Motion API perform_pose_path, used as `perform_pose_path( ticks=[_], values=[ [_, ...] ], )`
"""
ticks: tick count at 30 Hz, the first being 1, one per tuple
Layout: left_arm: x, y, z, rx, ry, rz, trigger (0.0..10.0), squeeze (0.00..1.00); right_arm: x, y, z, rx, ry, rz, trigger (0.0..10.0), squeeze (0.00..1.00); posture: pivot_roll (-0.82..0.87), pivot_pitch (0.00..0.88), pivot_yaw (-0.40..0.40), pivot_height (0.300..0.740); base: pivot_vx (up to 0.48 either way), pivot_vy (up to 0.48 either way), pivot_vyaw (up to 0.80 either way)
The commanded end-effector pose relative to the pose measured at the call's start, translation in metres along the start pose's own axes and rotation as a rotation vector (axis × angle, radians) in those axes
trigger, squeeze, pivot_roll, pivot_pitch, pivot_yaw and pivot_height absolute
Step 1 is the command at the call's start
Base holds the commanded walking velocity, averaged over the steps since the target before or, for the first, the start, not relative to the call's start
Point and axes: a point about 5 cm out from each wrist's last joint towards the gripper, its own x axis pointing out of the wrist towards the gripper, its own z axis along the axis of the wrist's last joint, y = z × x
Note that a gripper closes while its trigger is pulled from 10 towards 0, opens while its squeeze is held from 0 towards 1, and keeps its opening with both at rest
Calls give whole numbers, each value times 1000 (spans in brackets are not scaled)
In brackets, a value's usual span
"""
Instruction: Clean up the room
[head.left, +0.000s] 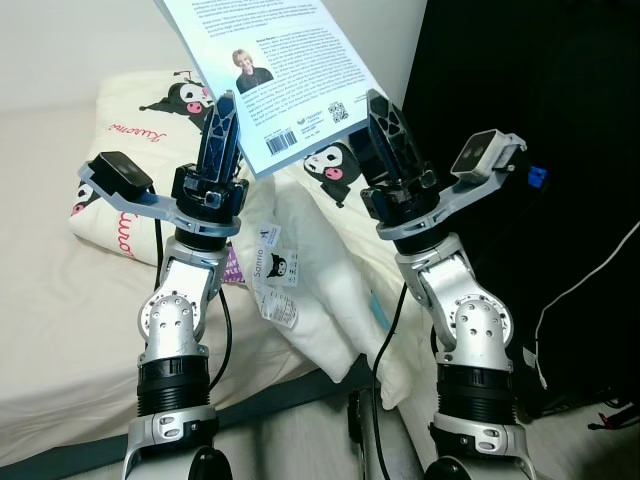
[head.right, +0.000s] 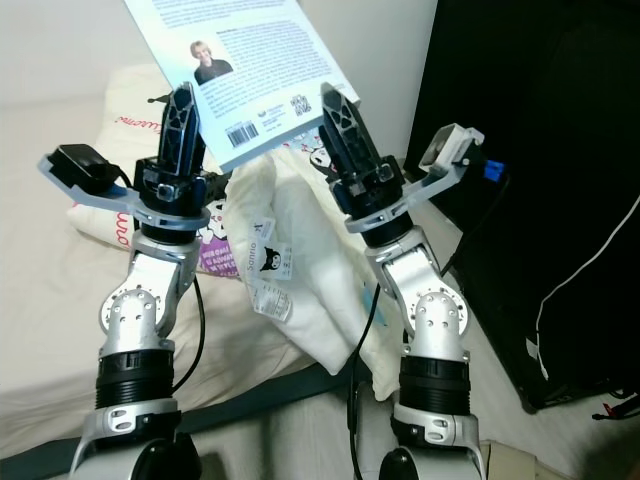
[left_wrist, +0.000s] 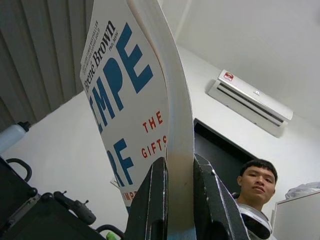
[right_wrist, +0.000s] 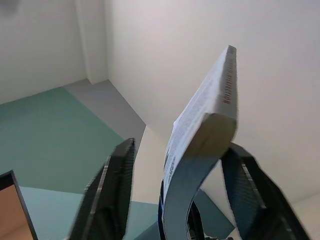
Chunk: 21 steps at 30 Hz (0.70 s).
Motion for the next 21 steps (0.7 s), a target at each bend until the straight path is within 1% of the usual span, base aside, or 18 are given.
perform_pose_path(
  ticks=[1, 11, 21],
  values=[
    [4, -7, -3, -17, -15, -58, 10000, 0, 9, 5, -2, 22, -11, 43, 0, 0, -217, 96, 6, 520, 0, 0, 0],
    [4, -11, -6, -43, -14, -78, 10000, 0, 11, 3, -4, 28, 4, 35, 0, 0, -214, 99, 4, 520, 0, 0, 0],
    [3, -15, -15, -79, 3, -94, 10000, 0, 14, -1, -10, 22, 31, 15, 0, 0, -210, 99, 3, 520, 0, 0, 0]
  ],
)
